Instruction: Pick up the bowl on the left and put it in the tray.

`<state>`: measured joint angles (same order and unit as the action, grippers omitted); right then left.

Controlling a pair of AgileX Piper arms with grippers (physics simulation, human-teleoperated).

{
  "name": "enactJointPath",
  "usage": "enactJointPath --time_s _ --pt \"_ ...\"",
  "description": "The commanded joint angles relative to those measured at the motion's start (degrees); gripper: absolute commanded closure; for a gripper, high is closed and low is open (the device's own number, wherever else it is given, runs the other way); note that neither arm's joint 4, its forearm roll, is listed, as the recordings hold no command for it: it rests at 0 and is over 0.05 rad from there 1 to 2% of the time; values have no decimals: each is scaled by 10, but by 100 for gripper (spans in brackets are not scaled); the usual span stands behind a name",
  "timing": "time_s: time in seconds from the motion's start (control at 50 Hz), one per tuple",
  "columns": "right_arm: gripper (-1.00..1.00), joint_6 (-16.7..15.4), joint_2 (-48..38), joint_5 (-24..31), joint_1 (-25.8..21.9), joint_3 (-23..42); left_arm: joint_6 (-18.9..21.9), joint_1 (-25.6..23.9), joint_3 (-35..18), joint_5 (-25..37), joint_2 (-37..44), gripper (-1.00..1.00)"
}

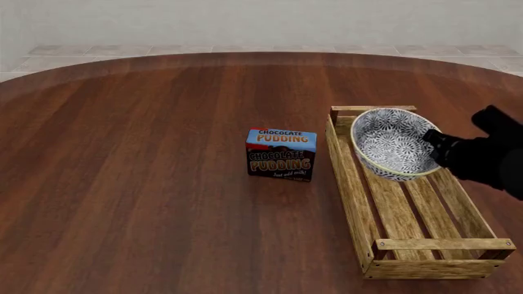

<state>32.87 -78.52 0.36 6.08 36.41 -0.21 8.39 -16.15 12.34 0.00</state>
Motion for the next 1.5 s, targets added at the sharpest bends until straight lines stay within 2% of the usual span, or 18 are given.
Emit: enactJointPath --time_s 0.02,1.04,1.5 --pt "100 0 -10 -13 -5 -3 1 3 -2 2 0 -100" --pt "100 -10 -35 -41 2 -18 4 -3 -11 11 0 -100" --pt "100 -10 -69 -65 4 -22 5 0 6 -3 0 -100"
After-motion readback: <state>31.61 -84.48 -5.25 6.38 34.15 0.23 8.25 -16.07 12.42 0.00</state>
